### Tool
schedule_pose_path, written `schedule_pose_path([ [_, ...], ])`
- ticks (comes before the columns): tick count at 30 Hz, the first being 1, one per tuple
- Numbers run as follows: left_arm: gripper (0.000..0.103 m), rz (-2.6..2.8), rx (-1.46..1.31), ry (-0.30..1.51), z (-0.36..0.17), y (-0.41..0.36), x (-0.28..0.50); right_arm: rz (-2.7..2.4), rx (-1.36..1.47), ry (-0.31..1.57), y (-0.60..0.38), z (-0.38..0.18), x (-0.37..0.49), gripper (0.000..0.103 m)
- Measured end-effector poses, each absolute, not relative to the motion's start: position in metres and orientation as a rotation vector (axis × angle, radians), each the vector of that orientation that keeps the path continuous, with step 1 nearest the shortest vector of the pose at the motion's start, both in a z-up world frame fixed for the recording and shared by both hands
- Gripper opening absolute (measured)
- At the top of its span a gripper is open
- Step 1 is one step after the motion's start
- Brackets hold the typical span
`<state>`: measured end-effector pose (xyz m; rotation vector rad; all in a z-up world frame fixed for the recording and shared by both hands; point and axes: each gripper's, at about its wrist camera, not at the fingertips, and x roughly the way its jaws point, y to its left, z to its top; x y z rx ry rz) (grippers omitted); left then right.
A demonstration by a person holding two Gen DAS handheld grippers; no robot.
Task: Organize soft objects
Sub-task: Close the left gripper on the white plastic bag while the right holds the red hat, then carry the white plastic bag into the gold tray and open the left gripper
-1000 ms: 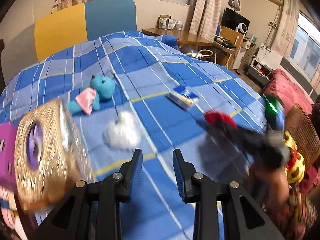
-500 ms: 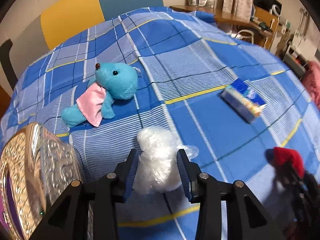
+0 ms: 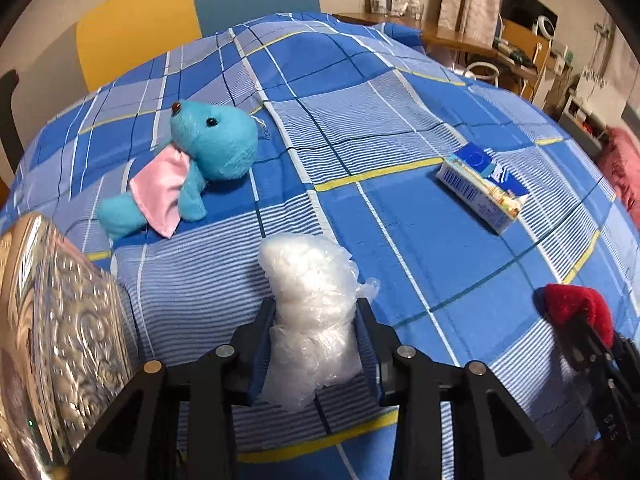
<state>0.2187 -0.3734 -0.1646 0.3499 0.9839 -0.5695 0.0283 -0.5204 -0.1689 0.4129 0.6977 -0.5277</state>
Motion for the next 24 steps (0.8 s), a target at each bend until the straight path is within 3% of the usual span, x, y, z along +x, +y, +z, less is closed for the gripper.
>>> schedule_pose_path([
  [14, 0.033, -0.711, 0.145, 0.947, -0.13, -0.343, 0.181, -0.544, 0.394, 0.703, -0.518, -0.17, 0.03, 0.043],
  [24, 0.033, -0.791, 0.088, 0.85, -0.087, -0.274, 0.123, -0.565, 0.365, 0.717, -0.515, -0.169, 0.032, 0.043],
])
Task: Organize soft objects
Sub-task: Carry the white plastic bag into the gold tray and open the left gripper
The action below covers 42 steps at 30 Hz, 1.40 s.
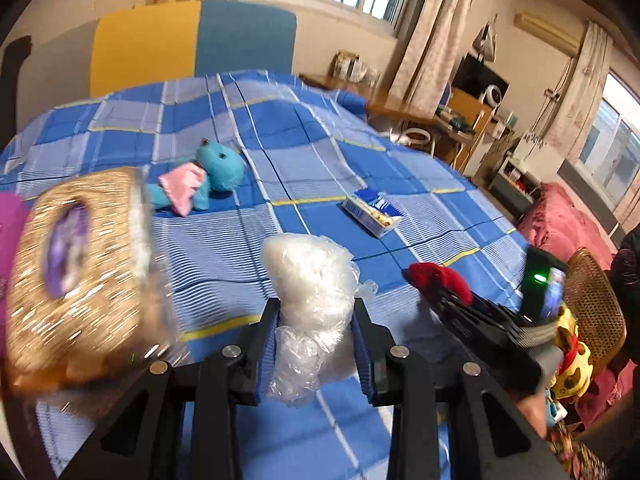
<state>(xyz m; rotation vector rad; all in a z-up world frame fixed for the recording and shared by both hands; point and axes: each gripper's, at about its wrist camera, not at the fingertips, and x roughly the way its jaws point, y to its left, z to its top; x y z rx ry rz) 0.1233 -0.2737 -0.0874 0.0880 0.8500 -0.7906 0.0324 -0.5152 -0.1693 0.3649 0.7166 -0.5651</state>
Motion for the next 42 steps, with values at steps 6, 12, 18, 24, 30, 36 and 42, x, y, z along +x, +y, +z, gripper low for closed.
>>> schedule_pose_path([
  [6, 0.033, -0.777, 0.043, 0.789, -0.061, -0.21, 0.102, -0.579, 0.339, 0.724, -0.511, -0.168, 0.034, 0.043],
  [12, 0.033, -0.692, -0.006, 0.73, -0.045, -0.139, 0.099, -0.601, 0.303, 0.731, -0.507, -0.167, 0.036, 0.043],
  [18, 0.033, -0.557, -0.057, 0.74, -0.051, -0.061, 0.112, -0.622, 0.259, 0.743, -0.501, -0.165, 0.038, 0.042],
  [24, 0.033, -0.402, -0.128, 0.802, -0.078, 0.018, 0.127, -0.651, 0.249, 0.727, -0.5, -0.161, 0.034, 0.042],
  [30, 0.034, -0.354, -0.225, 0.905, -0.115, 0.066, 0.141, -0.695, 0.295, 0.696, -0.504, -0.149, 0.021, 0.042],
  [36, 0.034, -0.37, -0.277, 1.02, -0.149, 0.078, 0.154, -0.674, 0.334, 0.64, -0.491, -0.123, 0.007, 0.042],
  [42, 0.034, -0.302, -0.238, 1.042, -0.16, 0.097, 0.159, -0.592, 0.328, 0.561, -0.452, -0.087, 0.001, 0.042],
])
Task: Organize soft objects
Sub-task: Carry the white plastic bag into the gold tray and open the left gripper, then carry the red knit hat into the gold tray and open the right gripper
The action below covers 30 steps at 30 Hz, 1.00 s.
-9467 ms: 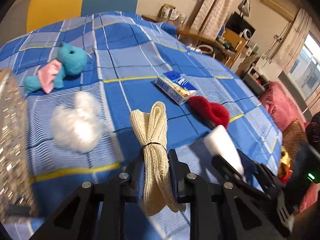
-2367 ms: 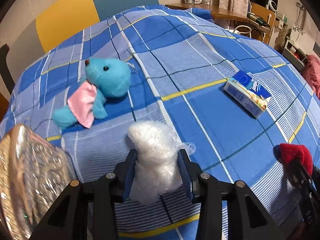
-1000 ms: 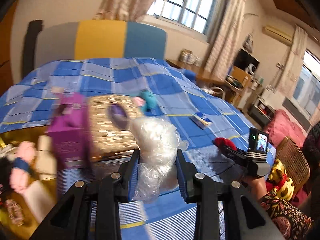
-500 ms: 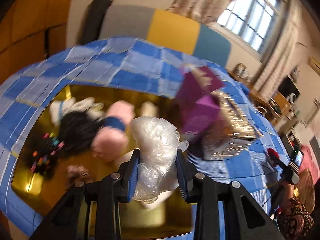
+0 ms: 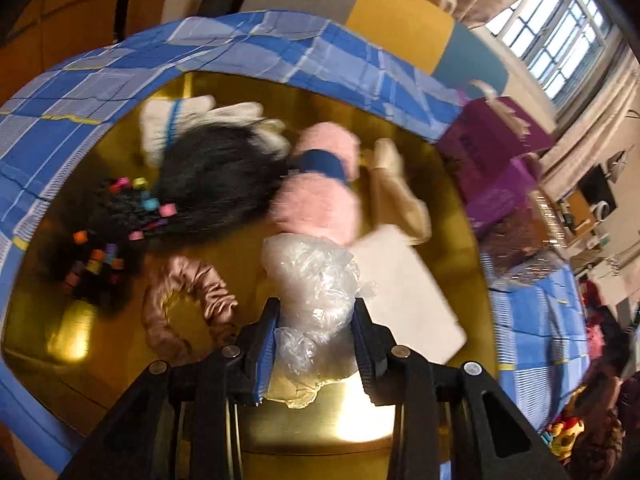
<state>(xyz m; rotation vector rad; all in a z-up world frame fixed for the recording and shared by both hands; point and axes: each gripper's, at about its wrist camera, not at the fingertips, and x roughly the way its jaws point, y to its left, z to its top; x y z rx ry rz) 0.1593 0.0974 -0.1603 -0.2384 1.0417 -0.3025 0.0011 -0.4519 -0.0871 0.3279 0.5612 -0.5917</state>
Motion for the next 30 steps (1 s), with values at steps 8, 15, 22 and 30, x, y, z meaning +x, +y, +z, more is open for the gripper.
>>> schedule_pose_path([
  [8, 0.039, -0.213, -0.232, 1.02, -0.162, 0.134, 0.161, -0.436, 0.288, 0.5, -0.38, -0.052, 0.005, 0.042],
  [15, 0.044, -0.255, -0.234, 0.977, -0.149, 0.132, 0.145, -0.307, 0.302, 0.489, -0.326, -0.038, 0.013, 0.043],
  [22, 0.045, -0.196, -0.15, 0.852, -0.12, 0.132, 0.126, -0.168, 0.306, 0.537, -0.272, -0.04, 0.023, 0.043],
  [30, 0.045, -0.127, -0.173, 0.736, -0.091, 0.159, 0.115, 0.045, 0.27, 0.602, -0.188, -0.043, 0.045, 0.043],
])
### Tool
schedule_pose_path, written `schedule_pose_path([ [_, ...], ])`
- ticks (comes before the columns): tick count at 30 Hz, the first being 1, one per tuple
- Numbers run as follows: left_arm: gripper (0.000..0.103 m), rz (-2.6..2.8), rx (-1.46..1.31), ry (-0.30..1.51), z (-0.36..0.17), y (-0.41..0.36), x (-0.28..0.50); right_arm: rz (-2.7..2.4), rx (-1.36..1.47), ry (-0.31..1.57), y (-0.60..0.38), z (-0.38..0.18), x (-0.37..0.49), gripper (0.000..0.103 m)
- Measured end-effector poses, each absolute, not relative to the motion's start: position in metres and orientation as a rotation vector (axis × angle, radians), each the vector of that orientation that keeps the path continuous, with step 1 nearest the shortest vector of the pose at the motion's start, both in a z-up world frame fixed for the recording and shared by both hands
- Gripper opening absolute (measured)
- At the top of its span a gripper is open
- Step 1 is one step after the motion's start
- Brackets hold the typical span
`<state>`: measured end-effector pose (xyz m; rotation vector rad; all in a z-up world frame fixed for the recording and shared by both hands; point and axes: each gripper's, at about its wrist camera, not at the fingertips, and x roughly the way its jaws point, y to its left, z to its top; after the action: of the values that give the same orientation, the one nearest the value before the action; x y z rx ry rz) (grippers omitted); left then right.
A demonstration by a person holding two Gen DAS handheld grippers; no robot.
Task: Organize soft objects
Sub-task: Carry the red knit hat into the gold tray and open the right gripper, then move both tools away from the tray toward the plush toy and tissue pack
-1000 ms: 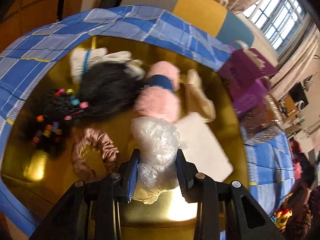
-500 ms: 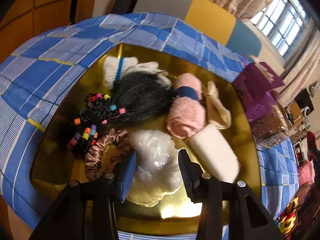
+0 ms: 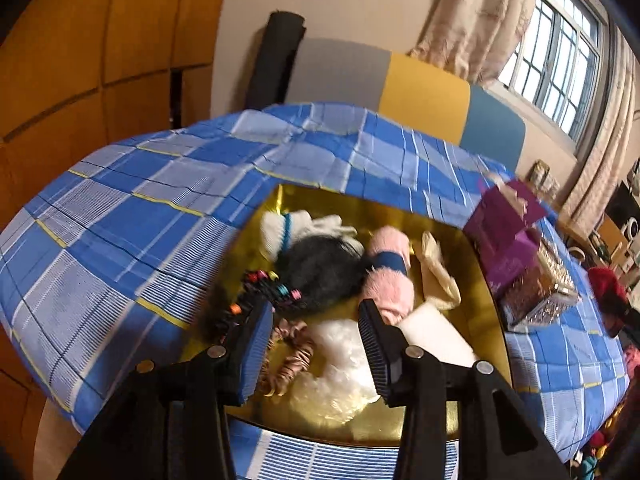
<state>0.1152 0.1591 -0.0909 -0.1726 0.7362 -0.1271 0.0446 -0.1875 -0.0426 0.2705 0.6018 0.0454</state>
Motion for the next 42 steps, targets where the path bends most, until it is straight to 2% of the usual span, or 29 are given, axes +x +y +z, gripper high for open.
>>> schedule_pose_path([
  [10, 0.045, -0.106, -0.219, 0.741, -0.092, 0.184, 0.108, 0.263, 0.157, 0.7, -0.081, -0.054, 0.075, 0.043],
  [18, 0.045, -0.107, -0.256, 0.749, -0.097, 0.193, 0.102, 0.311, 0.061, 0.853, -0.02, -0.095, 0.103, 0.044],
  [24, 0.045, -0.102, -0.272, 0.75, -0.098, 0.2, 0.1, 0.297, 0.093, 0.92, -0.007, -0.121, 0.117, 0.046],
  [27, 0.045, -0.098, -0.278, 0.75, -0.099, 0.202, 0.1, 0.295, 0.094, 0.929, 0.0, -0.126, 0.122, 0.05],
  [31, 0.045, -0.1, -0.277, 0.754, -0.1, 0.202, 0.099, 0.294, 0.089, 0.945, 0.006, -0.131, 0.127, 0.073],
  [35, 0.045, -0.1, -0.281, 0.755, -0.101, 0.203, 0.097, 0.294, 0.092, 0.932, 0.002, -0.125, 0.123, 0.074],
  [42, 0.045, -0.126, -0.281, 0.75, -0.098, 0.196, 0.097, 0.279, 0.138, 0.797, -0.023, -0.085, 0.104, 0.078],
])
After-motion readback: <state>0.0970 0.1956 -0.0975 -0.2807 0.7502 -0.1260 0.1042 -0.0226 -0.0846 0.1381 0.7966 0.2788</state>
